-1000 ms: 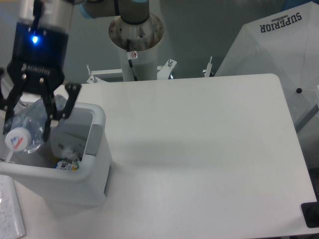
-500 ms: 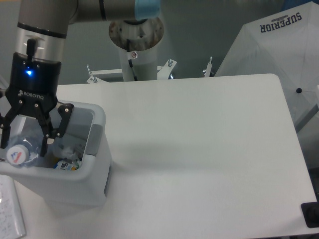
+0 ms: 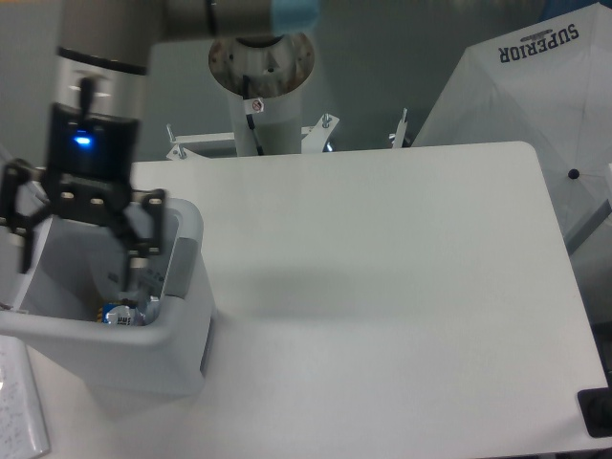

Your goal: Place the trash in the trash can

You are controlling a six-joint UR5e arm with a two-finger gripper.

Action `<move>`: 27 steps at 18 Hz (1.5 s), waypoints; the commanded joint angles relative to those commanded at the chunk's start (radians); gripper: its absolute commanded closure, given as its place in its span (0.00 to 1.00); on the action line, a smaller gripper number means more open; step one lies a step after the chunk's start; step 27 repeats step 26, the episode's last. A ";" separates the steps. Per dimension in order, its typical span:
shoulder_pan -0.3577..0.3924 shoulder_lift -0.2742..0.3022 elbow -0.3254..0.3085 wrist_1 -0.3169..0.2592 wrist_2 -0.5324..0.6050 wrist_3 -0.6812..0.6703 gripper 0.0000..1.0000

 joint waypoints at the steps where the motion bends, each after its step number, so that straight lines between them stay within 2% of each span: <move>1: 0.047 0.000 -0.011 0.000 0.011 0.038 0.00; 5: 0.170 0.026 -0.074 -0.003 0.014 0.215 0.00; 10: 0.273 0.116 -0.167 -0.008 0.016 0.570 0.00; 12: 0.312 0.143 -0.202 -0.009 0.017 0.672 0.00; 16: 0.335 0.161 -0.227 -0.040 0.080 0.753 0.00; 20: 0.365 0.161 -0.235 -0.044 0.079 0.857 0.00; 27: 0.390 0.161 -0.246 -0.048 0.075 0.861 0.00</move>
